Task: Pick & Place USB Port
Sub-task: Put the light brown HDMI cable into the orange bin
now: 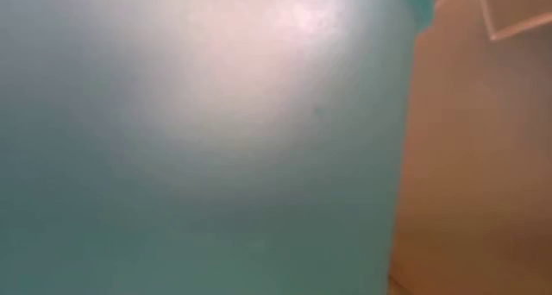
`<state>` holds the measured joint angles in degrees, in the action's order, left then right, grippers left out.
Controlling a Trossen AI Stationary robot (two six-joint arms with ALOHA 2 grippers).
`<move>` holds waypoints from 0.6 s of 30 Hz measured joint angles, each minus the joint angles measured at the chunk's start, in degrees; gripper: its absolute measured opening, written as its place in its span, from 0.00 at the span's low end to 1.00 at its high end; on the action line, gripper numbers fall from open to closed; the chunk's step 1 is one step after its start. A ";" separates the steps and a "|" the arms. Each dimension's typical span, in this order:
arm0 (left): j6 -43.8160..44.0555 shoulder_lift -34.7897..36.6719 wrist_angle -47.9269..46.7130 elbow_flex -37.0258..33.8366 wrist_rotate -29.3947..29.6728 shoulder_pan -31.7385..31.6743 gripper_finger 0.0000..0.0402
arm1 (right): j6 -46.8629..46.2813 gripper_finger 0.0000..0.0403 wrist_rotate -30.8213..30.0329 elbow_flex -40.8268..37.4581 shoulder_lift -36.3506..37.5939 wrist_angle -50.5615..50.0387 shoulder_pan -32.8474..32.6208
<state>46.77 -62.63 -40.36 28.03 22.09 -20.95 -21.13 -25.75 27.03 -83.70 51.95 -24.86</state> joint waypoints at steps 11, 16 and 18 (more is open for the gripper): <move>0.69 12.18 13.04 0.13 6.45 20.99 0.02 | -0.22 0.23 -0.07 0.00 0.00 0.55 0.01; -6.87 10.69 29.52 0.20 10.52 30.85 0.02 | 2.06 0.23 0.14 0.00 -1.87 7.97 0.01; -11.57 9.85 37.46 0.22 11.07 33.31 0.02 | 3.94 0.23 0.65 0.02 -4.30 14.14 0.00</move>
<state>35.21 -52.78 -2.91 28.25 33.16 12.36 -17.19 -25.10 27.05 -88.00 66.09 -24.86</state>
